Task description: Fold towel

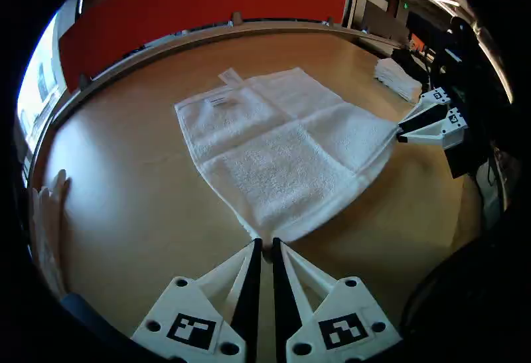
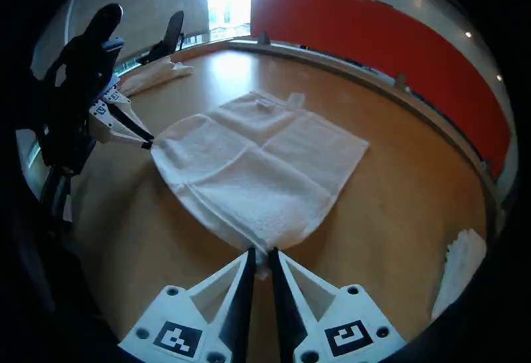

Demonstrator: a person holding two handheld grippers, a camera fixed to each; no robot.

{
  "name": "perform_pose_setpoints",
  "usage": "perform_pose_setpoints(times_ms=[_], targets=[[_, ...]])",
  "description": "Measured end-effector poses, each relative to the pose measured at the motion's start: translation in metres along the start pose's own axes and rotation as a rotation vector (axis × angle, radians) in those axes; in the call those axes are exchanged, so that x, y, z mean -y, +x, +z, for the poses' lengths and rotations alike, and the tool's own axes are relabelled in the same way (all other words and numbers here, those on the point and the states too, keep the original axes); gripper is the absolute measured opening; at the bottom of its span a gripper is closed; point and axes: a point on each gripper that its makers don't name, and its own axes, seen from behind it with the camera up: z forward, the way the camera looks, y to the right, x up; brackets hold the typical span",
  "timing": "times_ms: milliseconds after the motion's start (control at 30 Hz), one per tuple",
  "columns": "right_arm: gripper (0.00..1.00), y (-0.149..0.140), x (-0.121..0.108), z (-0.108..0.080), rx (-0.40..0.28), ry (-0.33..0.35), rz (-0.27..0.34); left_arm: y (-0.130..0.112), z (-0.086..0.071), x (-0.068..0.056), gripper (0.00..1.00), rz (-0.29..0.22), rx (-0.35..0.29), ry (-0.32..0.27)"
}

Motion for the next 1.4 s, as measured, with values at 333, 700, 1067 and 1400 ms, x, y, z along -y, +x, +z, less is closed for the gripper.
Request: perform_pose_setpoints(times_ms=[333, 700, 1067, 1400], targets=[[0.17, 0.017, 0.000, -0.009, -0.026, -0.005, -0.010, 0.012, -0.015, 0.000, 0.11, -0.015, -0.018, 0.007], [0.17, 0.043, 0.001, -0.035, -0.053, -0.017, -0.038, 0.038, -0.045, 0.002, 0.11, -0.067, -0.064, 0.019], [0.17, 0.066, 0.006, -0.063, -0.072, -0.026, -0.052, 0.060, -0.081, -0.001, 0.11, -0.116, -0.104, 0.021], [0.17, 0.071, 0.009, -0.087, -0.073, -0.033, -0.045, 0.067, -0.103, -0.012, 0.11, -0.140, -0.117, 0.008]])
